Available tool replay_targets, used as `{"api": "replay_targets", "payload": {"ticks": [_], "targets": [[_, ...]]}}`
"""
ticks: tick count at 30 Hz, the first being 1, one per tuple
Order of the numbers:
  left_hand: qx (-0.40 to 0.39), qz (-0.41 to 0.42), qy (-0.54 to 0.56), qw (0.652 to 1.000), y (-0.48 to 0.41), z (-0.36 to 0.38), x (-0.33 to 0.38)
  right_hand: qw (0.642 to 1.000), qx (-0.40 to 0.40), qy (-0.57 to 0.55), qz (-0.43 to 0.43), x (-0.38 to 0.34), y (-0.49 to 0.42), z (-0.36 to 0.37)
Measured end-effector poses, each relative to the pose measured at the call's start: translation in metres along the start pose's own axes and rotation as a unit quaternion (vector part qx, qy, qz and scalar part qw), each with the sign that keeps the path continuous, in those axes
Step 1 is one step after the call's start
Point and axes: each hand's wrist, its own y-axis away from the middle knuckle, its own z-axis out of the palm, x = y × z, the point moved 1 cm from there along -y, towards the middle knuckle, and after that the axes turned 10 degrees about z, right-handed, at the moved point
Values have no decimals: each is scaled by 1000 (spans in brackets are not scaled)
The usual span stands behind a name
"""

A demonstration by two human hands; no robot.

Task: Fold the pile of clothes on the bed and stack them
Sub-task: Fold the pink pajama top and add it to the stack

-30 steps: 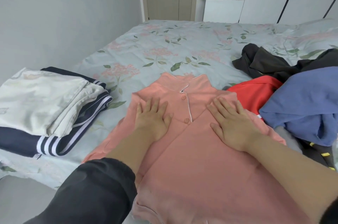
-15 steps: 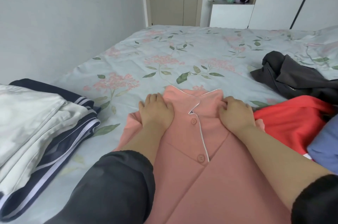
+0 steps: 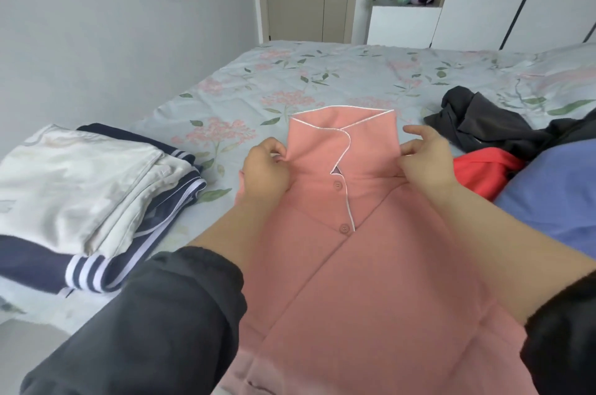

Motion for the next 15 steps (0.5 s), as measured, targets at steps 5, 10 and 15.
{"api": "replay_targets", "payload": {"ticks": [5,10,15], "targets": [[14,62,13,998,58,-26,5,976,71,167,-120,15,62,-26],[24,-138,-1,990,87,-35,-6,989,118,80,-24,51,105,-35],[-100,-161,-37,981,84,-39,5,989,4,126,78,56,104,-34]]}}
